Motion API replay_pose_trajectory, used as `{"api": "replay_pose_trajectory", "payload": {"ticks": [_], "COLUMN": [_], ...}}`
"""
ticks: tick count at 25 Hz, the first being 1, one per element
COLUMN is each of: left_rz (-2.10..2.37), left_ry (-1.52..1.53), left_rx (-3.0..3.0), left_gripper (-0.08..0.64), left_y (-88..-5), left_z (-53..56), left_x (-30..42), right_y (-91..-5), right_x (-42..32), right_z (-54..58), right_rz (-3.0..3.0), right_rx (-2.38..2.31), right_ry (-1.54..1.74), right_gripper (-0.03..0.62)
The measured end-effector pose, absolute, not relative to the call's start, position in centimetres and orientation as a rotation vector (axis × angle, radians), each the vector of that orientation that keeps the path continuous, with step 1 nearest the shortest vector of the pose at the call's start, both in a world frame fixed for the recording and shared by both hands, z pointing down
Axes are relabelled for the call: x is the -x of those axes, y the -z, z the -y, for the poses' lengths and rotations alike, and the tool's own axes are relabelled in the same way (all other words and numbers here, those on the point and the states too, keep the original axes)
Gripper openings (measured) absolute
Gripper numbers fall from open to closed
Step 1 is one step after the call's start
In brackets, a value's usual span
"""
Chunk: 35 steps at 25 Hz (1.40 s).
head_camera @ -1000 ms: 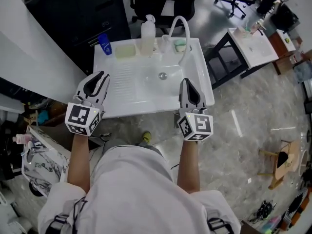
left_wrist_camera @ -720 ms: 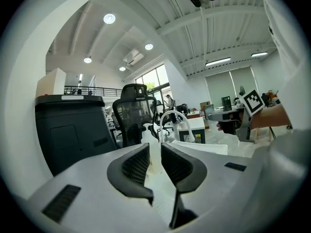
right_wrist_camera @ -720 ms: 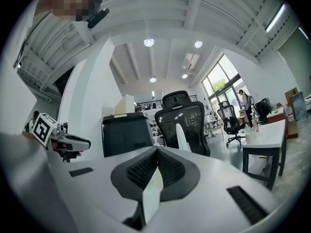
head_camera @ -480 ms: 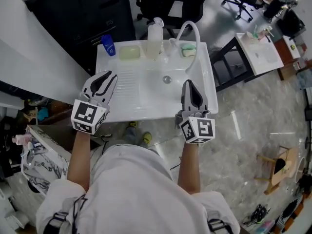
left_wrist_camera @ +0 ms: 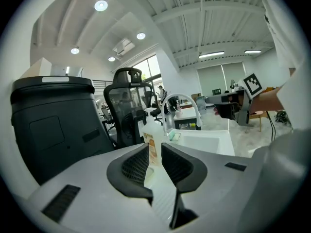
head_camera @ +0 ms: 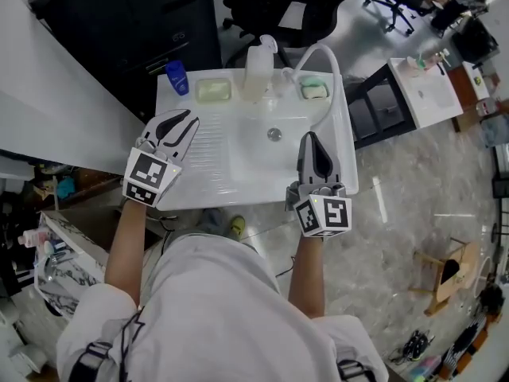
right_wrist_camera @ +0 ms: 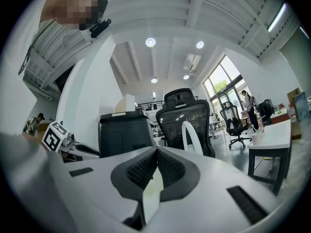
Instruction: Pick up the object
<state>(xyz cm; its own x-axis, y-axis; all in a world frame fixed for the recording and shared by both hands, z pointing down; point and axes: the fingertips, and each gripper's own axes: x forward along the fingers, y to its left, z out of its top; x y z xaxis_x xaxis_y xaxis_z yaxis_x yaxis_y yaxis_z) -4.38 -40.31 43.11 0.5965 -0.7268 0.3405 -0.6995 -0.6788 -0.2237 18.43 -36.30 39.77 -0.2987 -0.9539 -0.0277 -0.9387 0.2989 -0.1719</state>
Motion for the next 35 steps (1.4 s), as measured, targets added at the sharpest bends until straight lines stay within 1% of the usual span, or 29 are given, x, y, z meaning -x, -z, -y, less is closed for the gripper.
{"api": "replay_pose_trajectory", "payload": {"ticks": [15,35], "left_rz": [-0.922,-0.562], "left_ry": [1.034,1.496], "left_rx": [2.674,2.463], "left_gripper": [0.077,0.083], "left_y": [-51.6,-64.5], "left_z": [48.1,54.3], "left_x": [3.1,1.4], "right_y": [-41.6,-45.3], "right_x": [-16.3,-15.6], "right_z": [40.1,42.7], "right_rz": [-2.472,-2.504], "right_rx": [1.759,1.743], "right_ry": [0.201,0.309], "right_gripper": [0.006,0.006]}}
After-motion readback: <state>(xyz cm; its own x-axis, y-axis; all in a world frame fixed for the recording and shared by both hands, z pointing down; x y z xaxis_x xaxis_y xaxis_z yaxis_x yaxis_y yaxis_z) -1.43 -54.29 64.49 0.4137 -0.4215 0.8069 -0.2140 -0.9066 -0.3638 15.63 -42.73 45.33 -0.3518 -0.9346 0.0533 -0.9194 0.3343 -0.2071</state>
